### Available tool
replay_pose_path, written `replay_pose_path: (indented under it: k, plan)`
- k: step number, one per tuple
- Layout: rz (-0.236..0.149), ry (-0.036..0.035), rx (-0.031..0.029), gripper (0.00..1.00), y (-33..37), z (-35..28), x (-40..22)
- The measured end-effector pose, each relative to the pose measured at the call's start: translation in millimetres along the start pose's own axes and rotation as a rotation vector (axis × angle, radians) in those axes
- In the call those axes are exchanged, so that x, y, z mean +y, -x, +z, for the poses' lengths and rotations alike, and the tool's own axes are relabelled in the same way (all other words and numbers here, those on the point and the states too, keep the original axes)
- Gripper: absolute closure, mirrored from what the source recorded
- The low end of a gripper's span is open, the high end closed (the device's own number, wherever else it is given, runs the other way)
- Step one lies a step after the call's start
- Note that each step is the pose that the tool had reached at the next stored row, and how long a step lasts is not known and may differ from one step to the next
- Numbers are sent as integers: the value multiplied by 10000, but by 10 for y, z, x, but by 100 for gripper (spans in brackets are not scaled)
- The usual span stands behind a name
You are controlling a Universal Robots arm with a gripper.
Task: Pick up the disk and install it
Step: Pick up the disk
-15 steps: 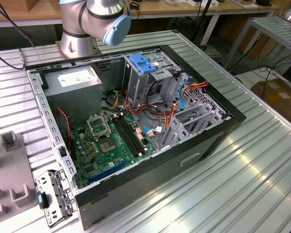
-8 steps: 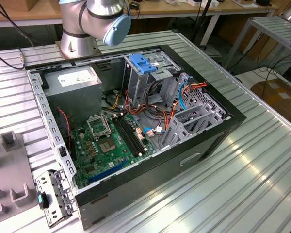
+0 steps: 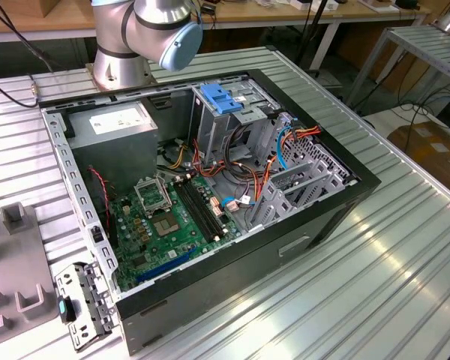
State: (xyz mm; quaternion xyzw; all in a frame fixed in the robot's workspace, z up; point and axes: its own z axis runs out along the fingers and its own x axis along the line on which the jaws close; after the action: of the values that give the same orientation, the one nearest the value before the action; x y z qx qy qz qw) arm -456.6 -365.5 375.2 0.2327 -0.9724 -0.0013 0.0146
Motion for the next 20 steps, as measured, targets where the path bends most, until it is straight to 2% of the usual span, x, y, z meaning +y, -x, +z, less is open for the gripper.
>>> replay_pose_path:
  k: [3, 5, 7, 14, 16, 20]
  plan:
    - [-917, -26, 8, 89, 0, 0, 0]
    - [-1250, -35, 12, 89, 0, 0, 0]
    - [-1769, -49, 17, 89, 0, 0, 0]
    - [-3195, -89, 30, 89, 0, 0, 0]
    - [-3522, -98, 33, 89, 0, 0, 0]
    - [-3710, -105, 33, 89, 0, 0, 0]
